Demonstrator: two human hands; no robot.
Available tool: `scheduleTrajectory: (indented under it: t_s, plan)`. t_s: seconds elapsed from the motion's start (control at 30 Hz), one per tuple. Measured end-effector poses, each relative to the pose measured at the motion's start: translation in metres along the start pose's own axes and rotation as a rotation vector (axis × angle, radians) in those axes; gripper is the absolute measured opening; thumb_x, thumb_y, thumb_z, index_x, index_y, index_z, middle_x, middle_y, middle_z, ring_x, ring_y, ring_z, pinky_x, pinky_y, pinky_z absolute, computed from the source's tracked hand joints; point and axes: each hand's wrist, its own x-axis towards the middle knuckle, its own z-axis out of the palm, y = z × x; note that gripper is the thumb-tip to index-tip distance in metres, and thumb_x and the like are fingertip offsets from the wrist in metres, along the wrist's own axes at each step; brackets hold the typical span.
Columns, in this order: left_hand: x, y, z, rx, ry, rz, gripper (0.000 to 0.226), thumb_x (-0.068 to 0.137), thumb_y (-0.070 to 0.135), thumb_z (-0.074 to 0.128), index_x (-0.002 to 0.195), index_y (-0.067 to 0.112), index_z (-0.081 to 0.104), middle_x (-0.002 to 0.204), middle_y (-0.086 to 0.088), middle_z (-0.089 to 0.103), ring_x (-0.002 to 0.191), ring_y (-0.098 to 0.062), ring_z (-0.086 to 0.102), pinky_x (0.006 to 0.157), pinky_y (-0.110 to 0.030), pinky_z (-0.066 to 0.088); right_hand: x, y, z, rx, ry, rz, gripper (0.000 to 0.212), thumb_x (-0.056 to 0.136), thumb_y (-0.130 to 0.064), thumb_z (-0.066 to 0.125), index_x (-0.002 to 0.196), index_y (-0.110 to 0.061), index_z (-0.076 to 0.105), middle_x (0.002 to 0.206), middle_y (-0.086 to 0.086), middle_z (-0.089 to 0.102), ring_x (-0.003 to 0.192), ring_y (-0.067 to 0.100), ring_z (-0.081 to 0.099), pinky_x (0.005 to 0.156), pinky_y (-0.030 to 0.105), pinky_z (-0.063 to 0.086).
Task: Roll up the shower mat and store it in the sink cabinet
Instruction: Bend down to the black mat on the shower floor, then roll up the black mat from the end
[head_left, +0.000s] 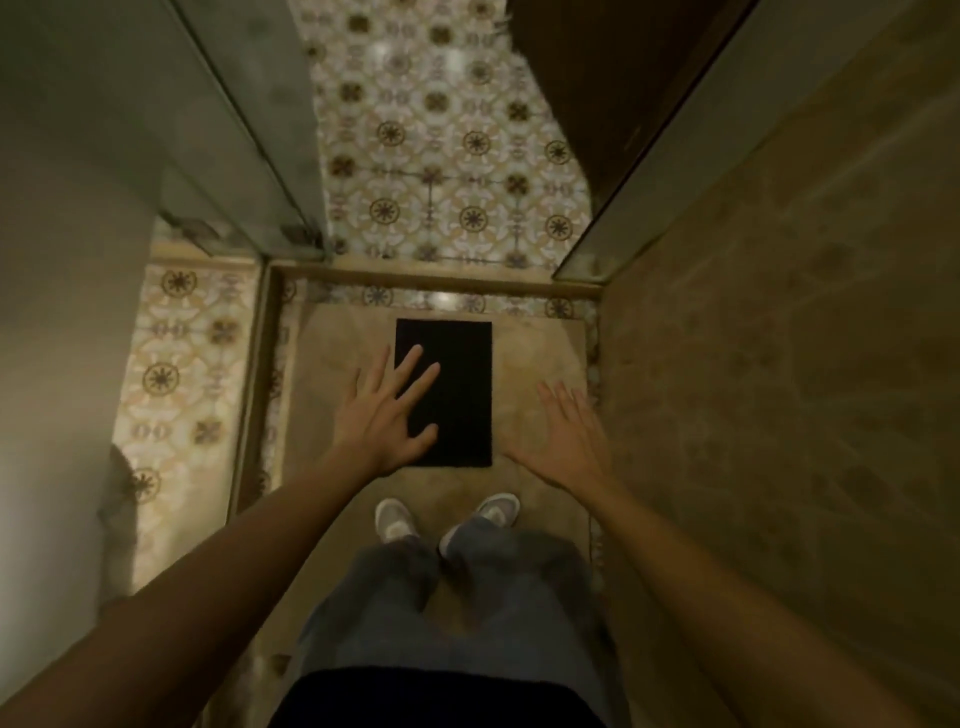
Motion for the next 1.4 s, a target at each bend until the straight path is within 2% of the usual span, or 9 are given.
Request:
scheduleTrajectory:
  t_s: [0.27, 0.47, 0.67, 0.87, 1.1, 1.17, 1.27, 1.33, 1.4]
  plan:
    - [0.038, -0.030, 0.111, -0.022, -0.093, -0.042, 0.085, 0.088, 0.065, 0.038, 0.152, 0.039, -0.012, 0.163, 0.001, -0.016, 0.148, -0.031, -0.018, 0.117, -0.058, 0.005, 0.086, 0.022, 0.105, -0.090, -0.094, -0.084, 0.117, 0.074, -0.080, 0.061, 0.158, -0.027, 0.000, 0.168, 0.003, 0.001, 0.153, 0.025, -0.002, 0.123, 0.044, 0.008]
    - [0.120, -0.038, 0.254, -0.004, -0.187, -0.033, 0.093, 0.087, 0.058, 0.051, 0.153, 0.036, -0.011, 0.163, 0.001, -0.014, 0.148, -0.031, -0.016, 0.120, -0.057, 0.004, 0.204, 0.065, 0.232, -0.232, -0.254, -0.175, 0.124, 0.071, -0.075, 0.068, 0.158, -0.028, -0.007, 0.167, 0.001, -0.009, 0.153, 0.024, -0.008, 0.123, 0.049, 0.011]
    - [0.180, -0.064, 0.414, 0.099, -0.338, -0.031, 0.096, 0.086, 0.054, 0.058, 0.155, 0.026, -0.003, 0.165, -0.002, -0.007, 0.149, -0.027, -0.013, 0.119, -0.052, -0.006, 0.307, 0.097, 0.375, -0.281, -0.274, -0.255, 0.125, 0.072, -0.067, 0.075, 0.158, -0.024, -0.005, 0.167, 0.003, -0.008, 0.153, 0.025, -0.006, 0.123, 0.048, 0.010]
    - [0.207, -0.087, 0.517, 0.292, -0.433, -0.019, 0.110, 0.079, 0.058, 0.067, 0.155, 0.023, -0.004, 0.164, -0.008, -0.008, 0.150, -0.031, -0.011, 0.118, -0.056, -0.011, 0.345, 0.128, 0.482, -0.359, -0.276, -0.238, 0.130, 0.069, -0.067, 0.077, 0.157, -0.027, -0.010, 0.166, 0.003, -0.015, 0.152, 0.026, -0.010, 0.121, 0.049, 0.011]
    - [0.202, -0.077, 0.569, 0.376, -0.456, 0.098, 0.101, 0.074, 0.045, 0.077, 0.149, 0.013, 0.017, 0.154, -0.019, 0.019, 0.140, -0.036, 0.022, 0.115, -0.056, 0.022, 0.351, 0.140, 0.520, -0.588, -0.225, -0.286, 0.142, 0.067, -0.057, 0.085, 0.154, -0.015, -0.019, 0.161, 0.022, -0.023, 0.150, 0.042, -0.010, 0.120, 0.053, 0.015]
    - [0.201, -0.073, 0.571, 0.340, -0.430, 0.081, 0.083, 0.083, 0.033, 0.070, 0.147, 0.011, 0.022, 0.152, -0.020, 0.022, 0.137, -0.035, 0.027, 0.110, -0.052, 0.031, 0.352, 0.139, 0.521, -0.602, -0.200, -0.311, 0.135, 0.071, -0.049, 0.085, 0.155, -0.013, -0.015, 0.162, 0.024, -0.017, 0.150, 0.044, -0.004, 0.118, 0.053, 0.021]
    - [0.206, -0.069, 0.569, 0.261, -0.358, 0.061, 0.051, 0.093, 0.019, 0.054, 0.139, 0.009, 0.033, 0.147, -0.018, 0.031, 0.131, -0.034, 0.033, 0.102, -0.050, 0.039, 0.353, 0.136, 0.515, -0.529, -0.298, -0.292, 0.133, 0.072, -0.043, 0.086, 0.156, -0.013, -0.013, 0.161, 0.022, -0.021, 0.149, 0.045, -0.013, 0.118, 0.056, 0.022]
    - [0.208, -0.067, 0.568, 0.252, -0.376, 0.053, 0.050, 0.093, 0.019, 0.055, 0.138, 0.009, 0.034, 0.145, -0.018, 0.031, 0.131, -0.034, 0.033, 0.103, -0.050, 0.040, 0.355, 0.136, 0.508, -0.405, -0.385, -0.274, 0.121, 0.076, -0.038, 0.083, 0.158, -0.017, -0.003, 0.161, 0.017, -0.026, 0.148, 0.041, -0.021, 0.118, 0.055, 0.022]
    - [0.208, -0.066, 0.566, 0.254, -0.414, 0.052, 0.060, 0.087, 0.023, 0.065, 0.137, 0.010, 0.033, 0.142, -0.018, 0.031, 0.130, -0.034, 0.033, 0.103, -0.047, 0.042, 0.359, 0.139, 0.495, -0.236, -0.414, -0.263, 0.084, 0.083, -0.032, 0.075, 0.153, -0.021, 0.030, 0.165, 0.011, -0.019, 0.150, 0.035, -0.016, 0.118, 0.052, 0.022]
